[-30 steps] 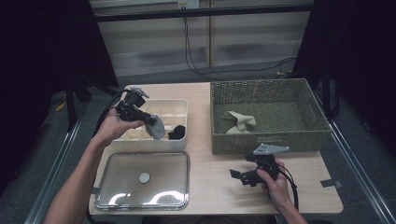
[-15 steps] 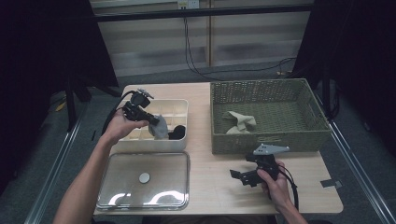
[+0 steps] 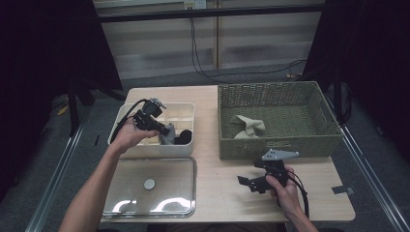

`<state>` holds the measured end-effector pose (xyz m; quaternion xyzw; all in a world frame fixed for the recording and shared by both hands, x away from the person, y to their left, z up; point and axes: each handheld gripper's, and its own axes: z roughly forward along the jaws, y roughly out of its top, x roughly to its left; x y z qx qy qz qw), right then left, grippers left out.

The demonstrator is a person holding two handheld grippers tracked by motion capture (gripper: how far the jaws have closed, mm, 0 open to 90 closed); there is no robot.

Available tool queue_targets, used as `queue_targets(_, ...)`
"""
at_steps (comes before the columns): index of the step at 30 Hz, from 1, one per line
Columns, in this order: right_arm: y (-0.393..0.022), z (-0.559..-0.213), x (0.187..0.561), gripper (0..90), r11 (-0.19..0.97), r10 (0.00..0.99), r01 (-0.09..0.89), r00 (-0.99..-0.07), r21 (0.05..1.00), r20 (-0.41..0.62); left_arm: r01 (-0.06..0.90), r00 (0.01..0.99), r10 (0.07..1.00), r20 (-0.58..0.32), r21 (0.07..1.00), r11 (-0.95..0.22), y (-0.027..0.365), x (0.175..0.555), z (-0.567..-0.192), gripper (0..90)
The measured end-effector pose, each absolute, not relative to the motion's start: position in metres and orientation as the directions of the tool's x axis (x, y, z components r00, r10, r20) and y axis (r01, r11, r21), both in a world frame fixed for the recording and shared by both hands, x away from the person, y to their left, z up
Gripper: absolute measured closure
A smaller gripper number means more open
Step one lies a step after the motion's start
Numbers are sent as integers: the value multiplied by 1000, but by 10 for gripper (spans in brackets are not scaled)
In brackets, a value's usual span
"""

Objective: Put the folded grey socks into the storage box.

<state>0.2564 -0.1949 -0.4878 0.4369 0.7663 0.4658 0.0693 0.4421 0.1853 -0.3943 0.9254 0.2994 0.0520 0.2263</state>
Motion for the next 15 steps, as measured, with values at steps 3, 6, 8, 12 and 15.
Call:
queue_targets(3,-195,-488,257,39,185,733,603,-611,776,300,544,806,590,-55,462,-700,183,442,-400,717)
queue_targets(6,-195,-488,257,40,185,733,603,-611,776,300,528,819,572,-32,430,-732,181,441,-402,718)
queue_targets(8,-195,-488,256,40,184,733,606,-609,774,303,527,821,570,-32,428,-735,180,441,-404,718)
queue_targets(12,-195,-488,256,40,186,732,605,-611,774,301,525,824,565,-34,421,-740,178,440,-411,719)
queue_targets(15,-195,-488,256,39,184,733,607,-609,773,303,518,830,556,-28,407,-752,178,439,-416,720)
